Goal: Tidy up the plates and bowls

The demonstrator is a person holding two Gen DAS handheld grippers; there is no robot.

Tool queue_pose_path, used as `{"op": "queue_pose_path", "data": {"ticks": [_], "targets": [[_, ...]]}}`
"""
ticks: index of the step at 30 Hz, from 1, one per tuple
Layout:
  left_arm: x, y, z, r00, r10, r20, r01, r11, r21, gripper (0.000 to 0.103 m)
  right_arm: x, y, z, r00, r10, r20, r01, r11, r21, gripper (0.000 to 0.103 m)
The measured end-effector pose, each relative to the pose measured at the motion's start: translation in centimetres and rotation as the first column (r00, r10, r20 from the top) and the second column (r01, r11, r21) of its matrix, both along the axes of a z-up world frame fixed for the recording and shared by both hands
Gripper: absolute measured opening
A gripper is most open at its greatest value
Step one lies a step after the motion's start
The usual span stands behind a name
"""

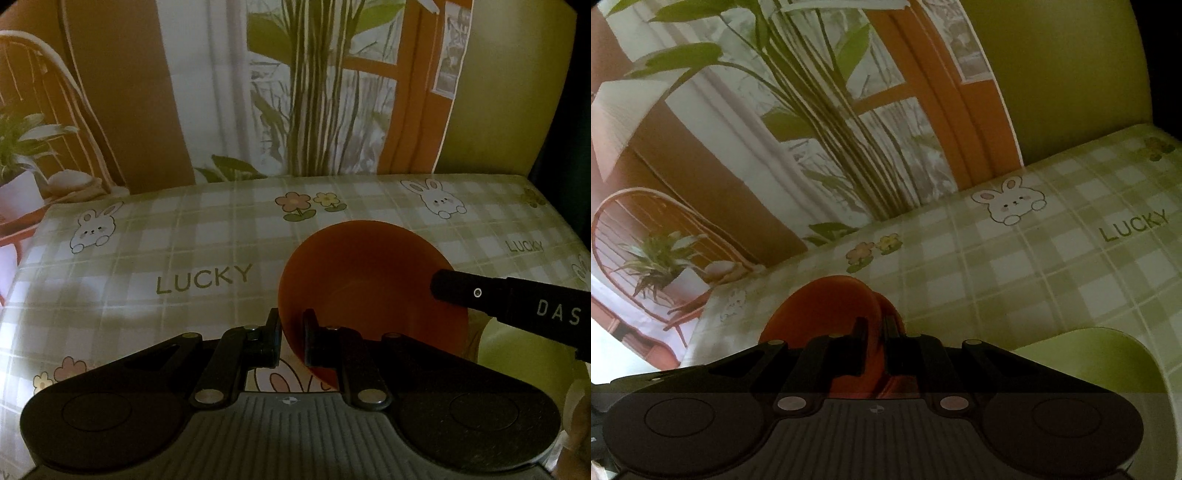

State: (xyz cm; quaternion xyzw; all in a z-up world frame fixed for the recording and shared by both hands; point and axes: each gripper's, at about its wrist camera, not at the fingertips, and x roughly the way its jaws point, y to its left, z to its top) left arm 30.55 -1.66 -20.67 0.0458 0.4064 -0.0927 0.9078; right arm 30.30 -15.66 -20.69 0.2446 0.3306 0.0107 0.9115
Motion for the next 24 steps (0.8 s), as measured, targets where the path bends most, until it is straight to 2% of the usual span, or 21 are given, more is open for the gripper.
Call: {"op": "queue_pose_path", "data": {"ticks": [14, 24], "targets": [[0.02, 0.01, 0.0, 1.0, -0.001, -0.002, 0.001, 1.0, -0.001, 0.013, -0.04, 0.04, -0.12, 1.0, 0.001, -0.003, -0.001, 1.0, -0.008, 0.009], [-0.01, 0.14, -0.07, 1.0, 0.01, -0.009, -0.01, 1.0, -0.002, 0.021, -0.02, -0.09, -0.17, 1.0, -0.01, -0.01, 0.01, 0.999, -0.036, 0.011]]}}
